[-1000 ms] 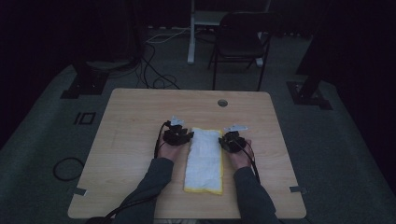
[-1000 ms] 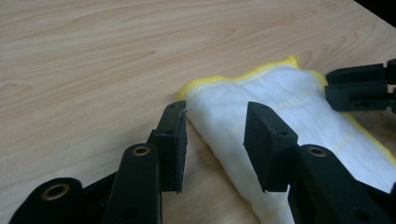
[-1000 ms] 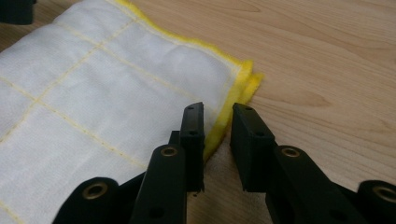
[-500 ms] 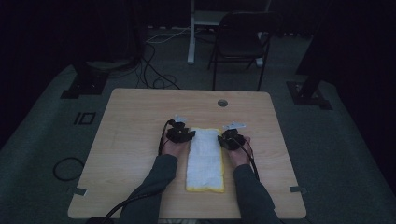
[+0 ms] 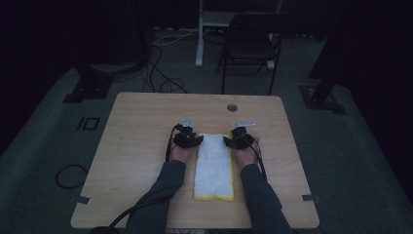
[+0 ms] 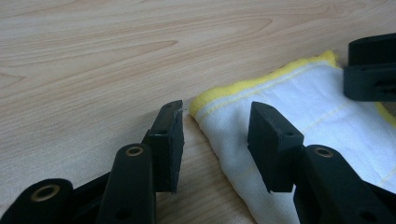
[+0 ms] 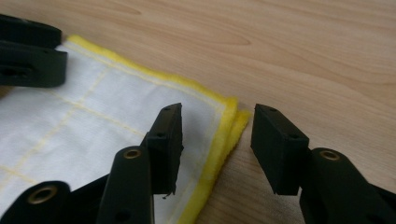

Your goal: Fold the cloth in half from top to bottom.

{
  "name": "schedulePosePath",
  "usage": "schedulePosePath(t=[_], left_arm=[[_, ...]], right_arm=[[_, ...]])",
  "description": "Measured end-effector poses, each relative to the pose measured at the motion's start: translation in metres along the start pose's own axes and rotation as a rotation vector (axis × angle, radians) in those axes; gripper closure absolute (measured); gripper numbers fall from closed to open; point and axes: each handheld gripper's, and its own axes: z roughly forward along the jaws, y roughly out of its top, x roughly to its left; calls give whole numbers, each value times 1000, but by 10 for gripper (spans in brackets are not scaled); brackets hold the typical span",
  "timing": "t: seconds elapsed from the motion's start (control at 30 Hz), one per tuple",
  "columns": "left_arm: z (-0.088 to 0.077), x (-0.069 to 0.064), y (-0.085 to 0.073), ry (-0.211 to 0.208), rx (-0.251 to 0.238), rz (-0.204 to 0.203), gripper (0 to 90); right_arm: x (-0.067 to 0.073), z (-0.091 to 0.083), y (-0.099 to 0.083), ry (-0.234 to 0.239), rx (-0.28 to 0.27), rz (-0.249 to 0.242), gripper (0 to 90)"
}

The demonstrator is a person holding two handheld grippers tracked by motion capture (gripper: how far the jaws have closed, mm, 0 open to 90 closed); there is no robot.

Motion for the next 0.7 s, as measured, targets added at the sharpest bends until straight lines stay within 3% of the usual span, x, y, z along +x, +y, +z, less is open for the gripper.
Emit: schedulePosePath(t=[0.2, 0.33, 0.4, 0.57, 0.7], left_arm=[[2, -2, 3, -24, 28, 26, 590], [2, -2, 4, -31, 43, -1, 756], [3, -4, 4, -30, 51, 6, 815], [4, 2, 7, -56, 58, -22, 857], [4, 2, 10, -48, 51, -20, 866]], right_arm=[[3, 3, 1, 15, 21, -17, 633], [5, 4, 3, 36, 27, -28, 751], [6, 5, 3, 52, 24, -30, 815], [4, 7, 4, 61, 13, -11, 843], [3, 6, 7, 61, -8, -2, 846]])
